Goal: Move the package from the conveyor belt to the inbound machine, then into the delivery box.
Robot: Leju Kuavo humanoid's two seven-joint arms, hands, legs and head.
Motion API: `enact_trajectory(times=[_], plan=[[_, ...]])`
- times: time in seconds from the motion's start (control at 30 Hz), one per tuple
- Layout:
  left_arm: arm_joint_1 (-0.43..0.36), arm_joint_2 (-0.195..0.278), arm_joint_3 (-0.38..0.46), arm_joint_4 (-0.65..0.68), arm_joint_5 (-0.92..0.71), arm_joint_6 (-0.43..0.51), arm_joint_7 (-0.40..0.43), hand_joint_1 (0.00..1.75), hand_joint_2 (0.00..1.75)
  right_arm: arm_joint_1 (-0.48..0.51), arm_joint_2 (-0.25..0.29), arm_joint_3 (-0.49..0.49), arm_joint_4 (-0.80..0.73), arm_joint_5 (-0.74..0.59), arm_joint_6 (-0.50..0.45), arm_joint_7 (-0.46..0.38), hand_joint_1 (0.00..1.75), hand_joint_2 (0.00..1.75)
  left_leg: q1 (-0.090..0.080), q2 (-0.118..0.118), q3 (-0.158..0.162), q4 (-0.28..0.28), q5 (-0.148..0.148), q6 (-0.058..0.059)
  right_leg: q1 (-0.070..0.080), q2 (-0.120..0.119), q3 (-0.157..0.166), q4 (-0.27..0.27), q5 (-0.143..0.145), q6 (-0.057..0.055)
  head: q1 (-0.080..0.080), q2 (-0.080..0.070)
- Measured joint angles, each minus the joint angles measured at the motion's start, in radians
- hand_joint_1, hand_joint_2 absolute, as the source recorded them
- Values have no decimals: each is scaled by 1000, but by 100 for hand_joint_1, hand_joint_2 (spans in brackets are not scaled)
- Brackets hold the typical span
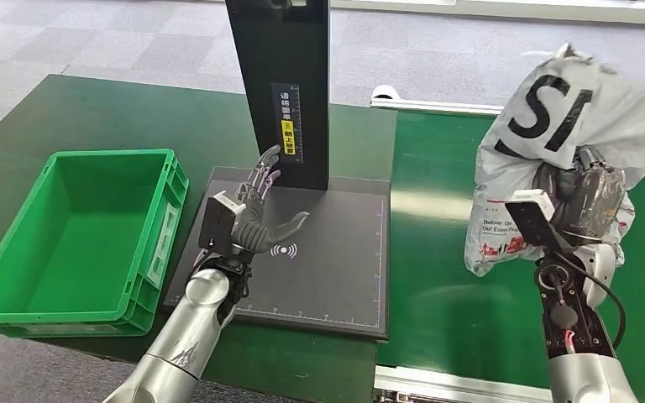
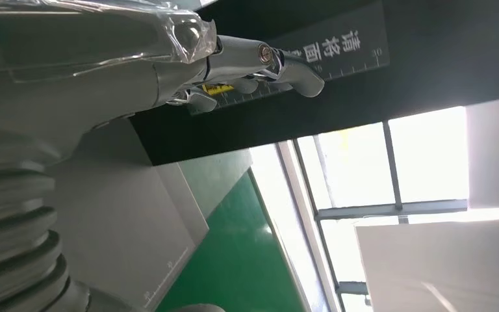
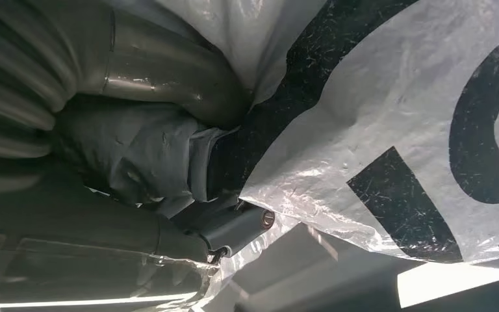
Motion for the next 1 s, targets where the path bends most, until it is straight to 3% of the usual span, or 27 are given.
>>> enact_trajectory(times=[0.13,0.3,0.5,0.83,1.0], plan=[[-31,-4,-13,40,22,13,-5,0,175,39,54,18,-194,-274,139,-31,175,175,1,0,0,0,0,0,1,0,0,0,0,0,0,0],[-54,-5,-22,74,29,14,-11,0,175,93,91,52,-348,-320,180,-66,175,175,1,0,0,0,0,0,1,0,0,0,0,0,0,0],[-58,-11,-28,85,27,38,-31,0,175,162,140,105,-429,-261,193,-73,175,175,0,0,0,0,0,0,1,0,0,0,0,0,0,0],[-57,-15,-28,61,37,75,-54,0,175,175,170,139,-429,-207,221,-60,175,175,0,0,0,0,0,0,1,0,0,0,0,0,0,0],[-30,-19,-27,-9,62,169,-111,0,175,188,170,184,-404,-42,276,-20,175,175,0,0,0,-1,0,0,1,0,0,0,0,0,0,0]])
